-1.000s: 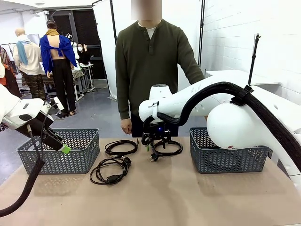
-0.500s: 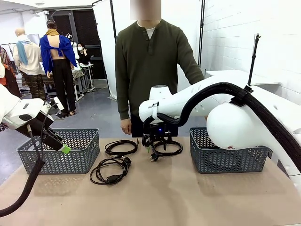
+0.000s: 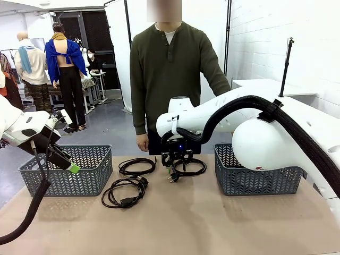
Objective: Organize the cables according to human instructions.
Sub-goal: Pick up a bundle of cables and place it in the basket indicated by the human.
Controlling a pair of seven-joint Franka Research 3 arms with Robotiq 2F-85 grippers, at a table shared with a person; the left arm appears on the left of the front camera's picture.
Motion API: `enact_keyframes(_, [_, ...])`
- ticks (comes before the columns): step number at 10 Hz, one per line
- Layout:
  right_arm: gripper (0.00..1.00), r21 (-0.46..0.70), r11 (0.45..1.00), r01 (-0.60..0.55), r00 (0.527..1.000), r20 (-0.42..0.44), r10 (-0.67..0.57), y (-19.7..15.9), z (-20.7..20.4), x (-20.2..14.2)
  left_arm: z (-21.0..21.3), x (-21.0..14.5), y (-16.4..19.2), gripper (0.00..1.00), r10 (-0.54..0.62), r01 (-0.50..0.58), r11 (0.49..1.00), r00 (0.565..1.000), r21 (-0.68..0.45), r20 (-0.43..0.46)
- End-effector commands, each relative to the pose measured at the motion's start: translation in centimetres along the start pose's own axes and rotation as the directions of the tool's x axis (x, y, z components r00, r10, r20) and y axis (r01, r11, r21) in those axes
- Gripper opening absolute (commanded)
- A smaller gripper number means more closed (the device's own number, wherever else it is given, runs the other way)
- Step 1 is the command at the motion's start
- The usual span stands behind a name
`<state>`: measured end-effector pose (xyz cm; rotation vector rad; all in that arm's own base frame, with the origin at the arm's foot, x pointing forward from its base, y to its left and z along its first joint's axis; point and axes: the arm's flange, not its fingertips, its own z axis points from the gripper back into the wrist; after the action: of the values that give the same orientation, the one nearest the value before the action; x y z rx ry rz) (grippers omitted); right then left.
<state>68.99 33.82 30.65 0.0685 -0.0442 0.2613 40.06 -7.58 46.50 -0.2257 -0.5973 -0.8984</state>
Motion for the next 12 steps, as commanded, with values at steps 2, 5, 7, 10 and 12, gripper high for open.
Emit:
enact_keyframes(2, [0.09, -0.018, 1.000, 0.023, 1.000, -0.017, -0.023, 0.6, 0.3, 1.4, 0.0, -0.2, 0.3, 1.00, -0.001, 0.001, 1.000, 1.000, -0.010, 0.012])
enact_keyframes(5, [0.00, -0.002, 1.000, 0.022, 0.999, -0.030, -0.022, 0.6, 0.2, 1.5, 0.0, -0.2, 0.3, 1.00, -0.001, 0.001, 1.000, 1.000, -0.010, 0.012])
enact_keyframes(7, [0.00, 0.014, 0.999, 0.030, 0.999, -0.046, -0.029, 0.4, 0.0, 1.5, 0.0, -0.2, 0.3, 1.00, -0.001, 0.001, 1.000, 1.000, -0.010, 0.012])
enact_keyframes(10, [0.00, 0.010, 0.999, 0.036, 0.998, -0.055, -0.035, 0.2, 0.2, 1.6, 0.0, -0.2, 0.3, 1.00, -0.001, 0.001, 1.000, 1.000, -0.010, 0.012])
enact_keyframes(12, [0.00, -0.032, 0.999, 0.004, 1.000, -0.028, -0.005, 0.2, 2.2, 1.5, 0.0, -0.2, 0.3, 1.00, -0.001, 0.001, 1.000, 1.000, -0.010, 0.012])
